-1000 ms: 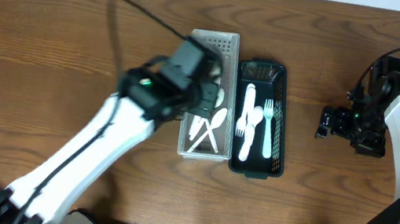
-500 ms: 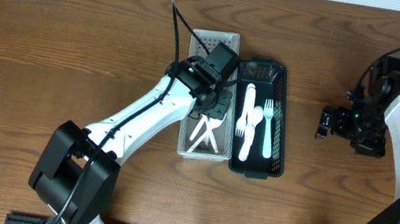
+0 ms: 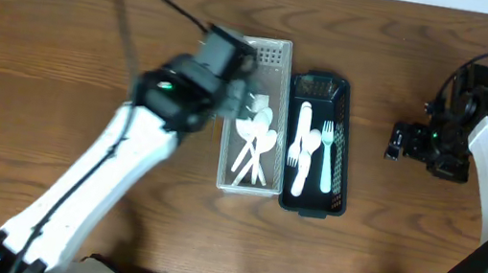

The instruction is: Pack container

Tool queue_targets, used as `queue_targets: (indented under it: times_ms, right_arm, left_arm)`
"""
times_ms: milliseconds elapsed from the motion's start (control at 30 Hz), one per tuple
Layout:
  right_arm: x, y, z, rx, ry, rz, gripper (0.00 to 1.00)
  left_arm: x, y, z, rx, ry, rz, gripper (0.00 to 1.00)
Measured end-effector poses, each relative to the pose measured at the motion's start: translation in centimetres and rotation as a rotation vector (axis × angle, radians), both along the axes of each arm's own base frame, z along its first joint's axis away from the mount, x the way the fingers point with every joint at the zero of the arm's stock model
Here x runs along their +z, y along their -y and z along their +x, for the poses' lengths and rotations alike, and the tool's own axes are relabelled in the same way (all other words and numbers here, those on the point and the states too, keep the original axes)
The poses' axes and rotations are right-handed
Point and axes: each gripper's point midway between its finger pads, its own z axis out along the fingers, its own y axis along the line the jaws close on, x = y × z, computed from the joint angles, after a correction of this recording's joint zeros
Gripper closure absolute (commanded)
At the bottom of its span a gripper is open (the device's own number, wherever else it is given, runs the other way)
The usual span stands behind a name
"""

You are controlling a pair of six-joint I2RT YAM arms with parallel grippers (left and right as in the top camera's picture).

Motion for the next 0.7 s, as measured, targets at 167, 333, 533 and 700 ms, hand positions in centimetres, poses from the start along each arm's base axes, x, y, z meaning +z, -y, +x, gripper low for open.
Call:
queue_targets:
  times_ms: [167,333,533,700]
  right_arm:
    - [1.9,-2.4,6.4,0.076,0.267,0.000,0.01]
    - [5.9,-4.8,12.7,0.141,0.574,0.000,0.01]
    - [9.2,-3.7,16.3,0.127,0.767,-0.074,0.01]
    - [8.2,-2.8,14.9,0.168,0.696,-0.134,0.01]
  left_arm:
    - [2.0,-6.6,1.9,0.182,0.070,-0.006,0.02]
    - [1.3,-11.2,2.8,0.305,0.053,0.014,0.02]
    - [1.9,-13.3,3.8,0.360,0.098,0.005,0.02]
    - [1.3,-14.2,3.0,0.369,0.056,0.026,0.02]
